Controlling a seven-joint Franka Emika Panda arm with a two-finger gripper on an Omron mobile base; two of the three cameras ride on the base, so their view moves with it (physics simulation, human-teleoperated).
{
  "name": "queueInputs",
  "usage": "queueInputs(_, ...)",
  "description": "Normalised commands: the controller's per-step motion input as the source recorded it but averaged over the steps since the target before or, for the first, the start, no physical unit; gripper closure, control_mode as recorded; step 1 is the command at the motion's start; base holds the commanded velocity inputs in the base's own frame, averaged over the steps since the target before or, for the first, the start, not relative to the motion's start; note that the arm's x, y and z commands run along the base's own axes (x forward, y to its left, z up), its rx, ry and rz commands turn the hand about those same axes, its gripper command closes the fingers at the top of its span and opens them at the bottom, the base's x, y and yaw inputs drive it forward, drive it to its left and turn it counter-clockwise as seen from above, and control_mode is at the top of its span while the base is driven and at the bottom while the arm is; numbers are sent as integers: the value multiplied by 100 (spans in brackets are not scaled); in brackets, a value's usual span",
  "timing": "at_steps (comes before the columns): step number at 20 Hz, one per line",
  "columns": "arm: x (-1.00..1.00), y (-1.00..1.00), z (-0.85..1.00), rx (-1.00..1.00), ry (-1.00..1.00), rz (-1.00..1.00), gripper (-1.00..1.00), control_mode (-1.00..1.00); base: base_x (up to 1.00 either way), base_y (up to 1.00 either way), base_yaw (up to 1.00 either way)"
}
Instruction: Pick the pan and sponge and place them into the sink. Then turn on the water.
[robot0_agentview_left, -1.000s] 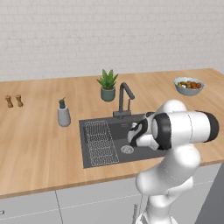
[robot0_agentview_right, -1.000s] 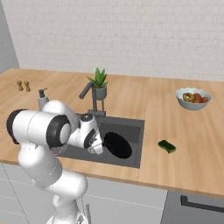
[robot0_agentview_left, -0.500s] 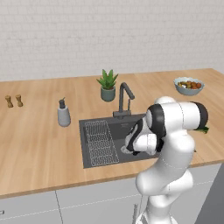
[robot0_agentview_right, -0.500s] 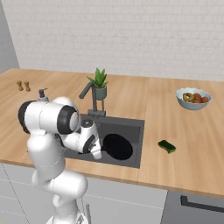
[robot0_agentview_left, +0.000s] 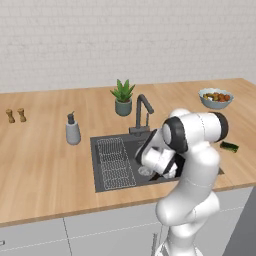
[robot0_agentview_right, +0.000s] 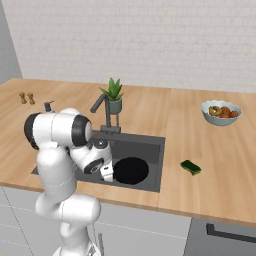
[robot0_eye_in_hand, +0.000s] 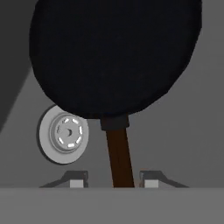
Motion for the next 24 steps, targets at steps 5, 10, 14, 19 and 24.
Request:
queueInputs(5,0,-7,79,0,0,1,-100,-100,0,0,0)
queueInputs(10,0,-26,100,-1,4,4,-100,-100,0,0,0)
queueInputs(14,-1,-43,100,-7,11,3,-100,-100,0,0,0)
queueInputs(19,0,-49,100,-11,7,2,-100,-100,0,0,0)
queueInputs(24,0,-47,100,-7,-1,3,-100,-100,0,0,0)
